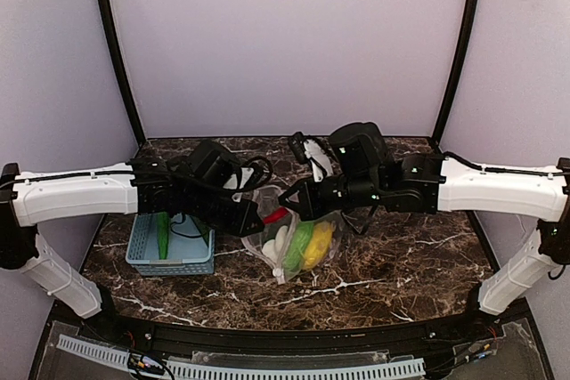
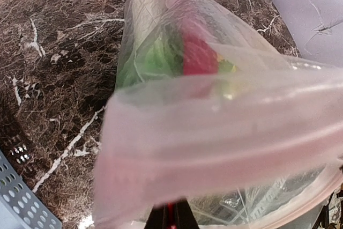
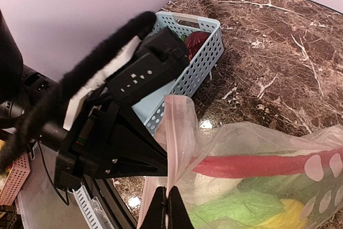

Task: Place the food in the zip-top bag and seal the zipper
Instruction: Adjust the fake vegetable in the zipper food storage bag.

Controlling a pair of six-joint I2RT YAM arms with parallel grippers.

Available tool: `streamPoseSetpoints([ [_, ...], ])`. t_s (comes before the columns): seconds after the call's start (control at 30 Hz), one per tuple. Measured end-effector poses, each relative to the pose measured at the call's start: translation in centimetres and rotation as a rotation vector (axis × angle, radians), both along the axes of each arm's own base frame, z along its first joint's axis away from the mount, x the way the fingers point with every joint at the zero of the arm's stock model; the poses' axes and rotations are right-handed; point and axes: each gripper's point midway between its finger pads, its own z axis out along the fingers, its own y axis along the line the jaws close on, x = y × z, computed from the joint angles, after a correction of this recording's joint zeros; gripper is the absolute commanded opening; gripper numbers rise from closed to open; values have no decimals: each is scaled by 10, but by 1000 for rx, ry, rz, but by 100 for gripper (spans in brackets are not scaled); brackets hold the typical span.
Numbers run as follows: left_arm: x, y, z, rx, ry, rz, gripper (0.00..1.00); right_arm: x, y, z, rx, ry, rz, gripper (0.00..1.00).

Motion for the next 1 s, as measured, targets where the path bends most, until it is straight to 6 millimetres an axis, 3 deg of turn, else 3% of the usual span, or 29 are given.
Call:
streamPoseSetpoints([
  [0.4,8,-18,-17,1,26,-12,6,4,-2,1,0,3,-32,0],
  [0.57,10,-21,-15,-10,21,-12,24,7,-3,1,-1,3,-54,0],
  [0.73,12,-28,-7,-27,8,-30,34,11,-6,0,-2,3,-90,0],
  [0.8,13,-31,-1,-39,-2,-44,45,12,-8,0,-5,-1,-104,0],
  [1.0,7,-30,22,-67,-20,-90,67,15,-13,1,-6,-13,-131,0],
])
